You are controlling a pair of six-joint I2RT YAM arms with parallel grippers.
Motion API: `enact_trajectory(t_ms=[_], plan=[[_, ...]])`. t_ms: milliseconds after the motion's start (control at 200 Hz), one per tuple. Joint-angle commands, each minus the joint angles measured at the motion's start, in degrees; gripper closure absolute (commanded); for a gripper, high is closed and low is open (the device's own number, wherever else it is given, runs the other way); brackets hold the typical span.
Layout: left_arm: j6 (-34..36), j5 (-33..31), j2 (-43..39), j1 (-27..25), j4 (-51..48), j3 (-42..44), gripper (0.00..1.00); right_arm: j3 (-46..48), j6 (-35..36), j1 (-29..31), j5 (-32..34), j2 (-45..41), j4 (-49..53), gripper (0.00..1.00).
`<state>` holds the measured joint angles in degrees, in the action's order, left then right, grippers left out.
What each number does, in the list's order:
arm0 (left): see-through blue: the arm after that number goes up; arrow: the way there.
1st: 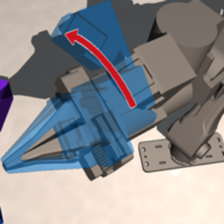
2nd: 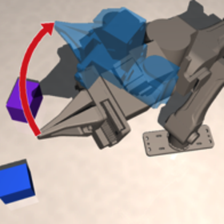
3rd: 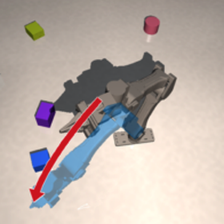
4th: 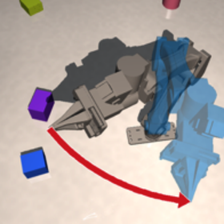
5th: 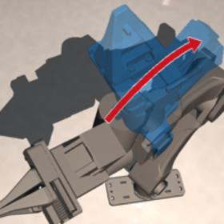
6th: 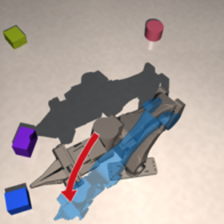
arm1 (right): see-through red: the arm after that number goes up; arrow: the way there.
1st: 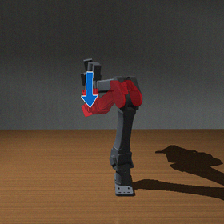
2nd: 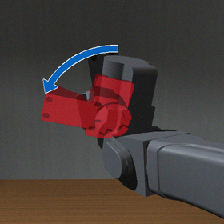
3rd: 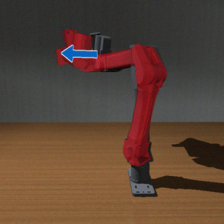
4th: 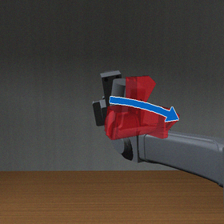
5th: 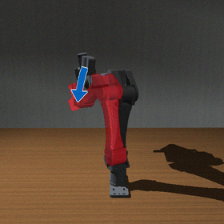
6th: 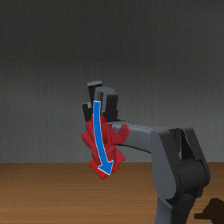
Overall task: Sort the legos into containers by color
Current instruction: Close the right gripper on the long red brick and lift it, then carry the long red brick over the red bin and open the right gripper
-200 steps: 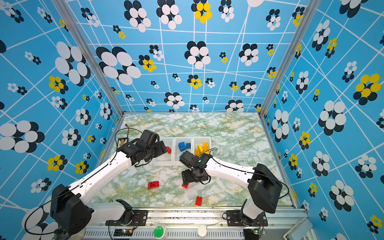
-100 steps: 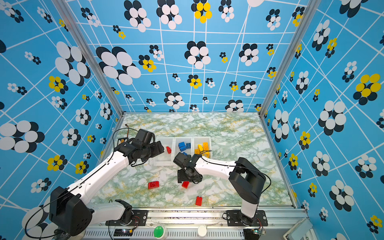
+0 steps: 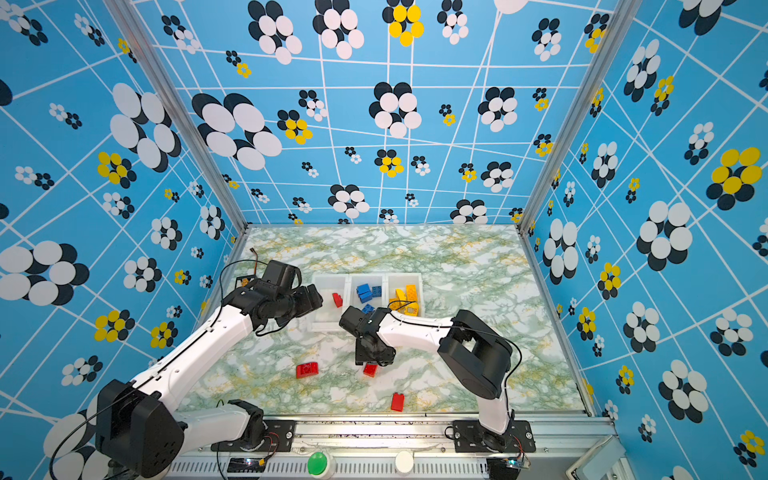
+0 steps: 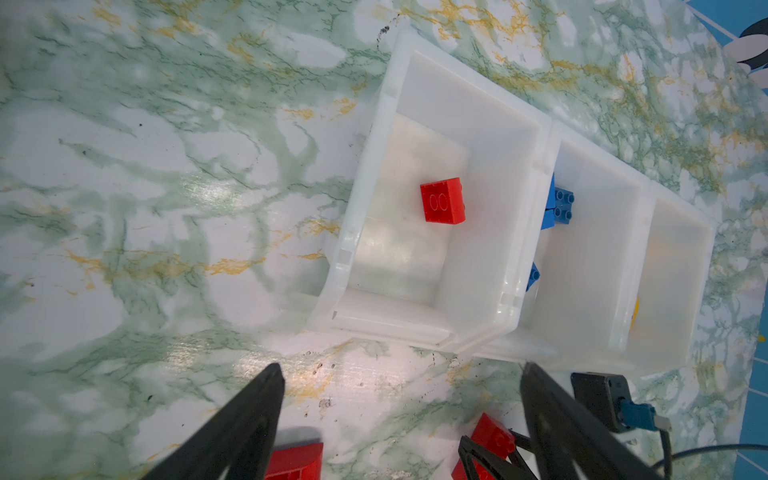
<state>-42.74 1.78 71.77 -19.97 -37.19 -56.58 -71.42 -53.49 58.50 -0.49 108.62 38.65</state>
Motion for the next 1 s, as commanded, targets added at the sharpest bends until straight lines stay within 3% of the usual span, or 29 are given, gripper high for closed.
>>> enact_trajectory(t_ms=[0, 300, 715, 994], plan=[[0.86, 1.16, -1.58, 0.66, 0.23, 1.28, 0.10, -1.14, -0.82, 0.56, 1.33, 1.55, 2.72, 0.49], [0.33, 1.44, -2.95, 0.99, 0.08, 2.74, 0.09, -3.76, 1.52, 0.56, 2.11, 1.96, 5.53, 0.70], [-1.50, 1.46, -5.47, 1.10, 0.90, 6.04, 0.09, -10.19, 7.88, 0.56, 5.22, -4.68, 10.99, 0.72], [-1.09, 0.99, -8.46, 1.13, -1.17, 6.33, 0.09, -22.55, 13.15, 0.54, 6.09, -3.05, 12.91, 0.72]])
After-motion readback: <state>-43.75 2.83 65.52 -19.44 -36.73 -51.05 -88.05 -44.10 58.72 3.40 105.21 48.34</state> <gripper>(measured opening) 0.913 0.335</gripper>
